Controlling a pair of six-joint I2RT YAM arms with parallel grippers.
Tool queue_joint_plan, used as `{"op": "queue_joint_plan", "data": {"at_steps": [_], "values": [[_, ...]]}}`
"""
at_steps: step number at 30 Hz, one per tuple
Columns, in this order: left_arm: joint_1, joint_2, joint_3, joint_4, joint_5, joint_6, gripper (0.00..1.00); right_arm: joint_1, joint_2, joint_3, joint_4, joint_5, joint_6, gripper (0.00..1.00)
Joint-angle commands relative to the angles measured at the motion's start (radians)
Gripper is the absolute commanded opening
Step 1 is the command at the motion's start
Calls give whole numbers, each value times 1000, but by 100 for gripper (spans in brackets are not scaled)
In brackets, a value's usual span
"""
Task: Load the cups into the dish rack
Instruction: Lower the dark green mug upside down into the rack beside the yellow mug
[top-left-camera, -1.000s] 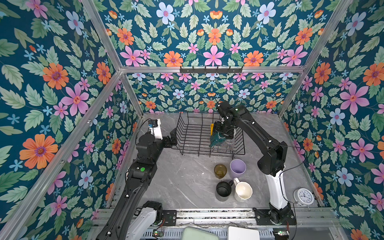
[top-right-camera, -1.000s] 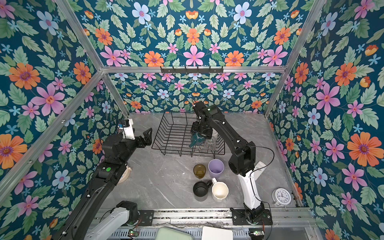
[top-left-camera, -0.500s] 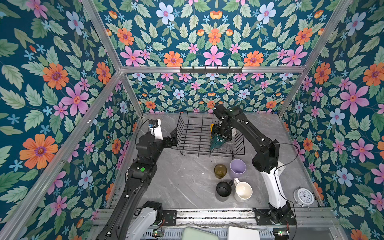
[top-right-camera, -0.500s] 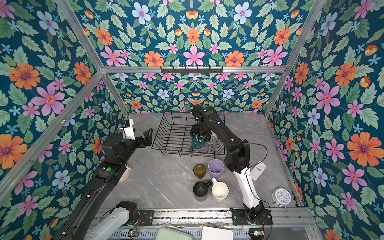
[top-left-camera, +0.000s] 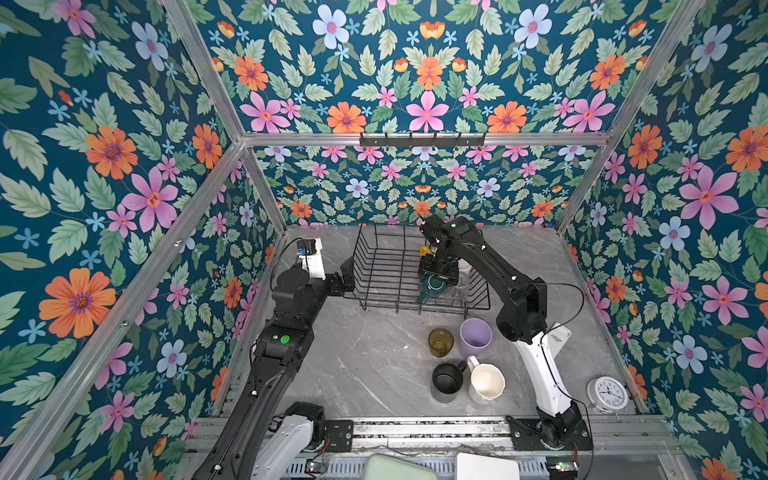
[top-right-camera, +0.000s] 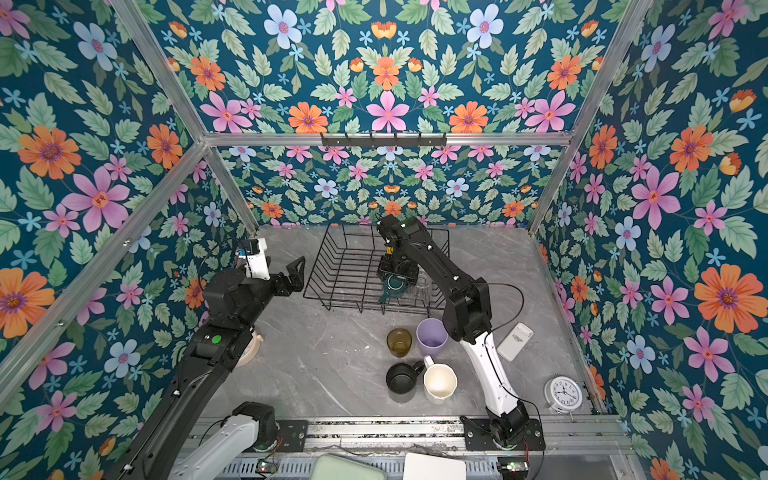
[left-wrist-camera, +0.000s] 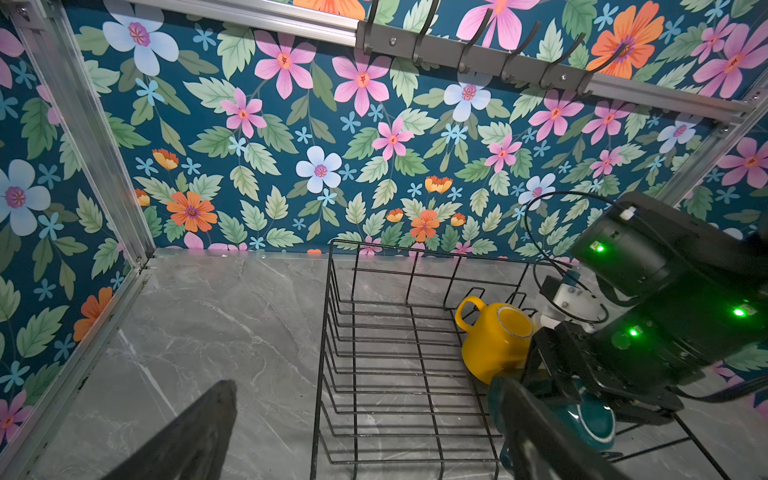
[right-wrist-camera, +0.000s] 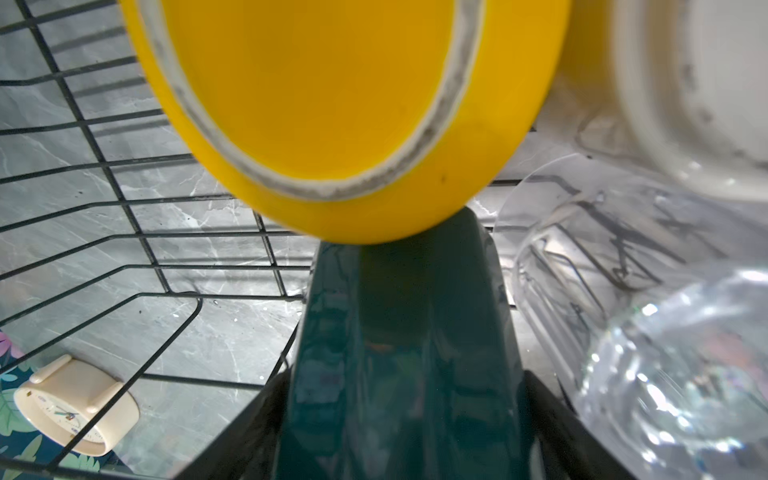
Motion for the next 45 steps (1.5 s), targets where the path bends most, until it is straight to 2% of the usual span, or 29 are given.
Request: {"op": "queue_joint_plan", "data": {"at_steps": [1, 8, 18, 24, 32, 33, 34, 45], "values": [[2, -2, 1, 9, -3, 1, 100, 2, 9, 4, -34, -37, -6, 25], [3, -4, 2, 10, -1, 1, 100, 3, -2, -23, -12, -51, -23, 57], [4, -3, 1, 9, -5, 1, 100, 4, -5, -38, -5, -35, -60, 82], [7, -2, 1, 9, -5, 1, 100, 3, -5, -39, 9, -42, -62, 88], [9, -2, 1, 7, -5, 1, 100, 4, -12, -30, 6, -38, -63, 90], [10, -2, 2, 9, -5, 1, 100, 4, -14, -29, 6, -40, -60, 98], [10, -2, 1, 7, -3, 1, 100, 3, -17, -30, 5, -43, -58, 99], [11, -6, 2, 7, -8, 1, 100, 3, -27, -1, -16, -26, -46, 99]]}}
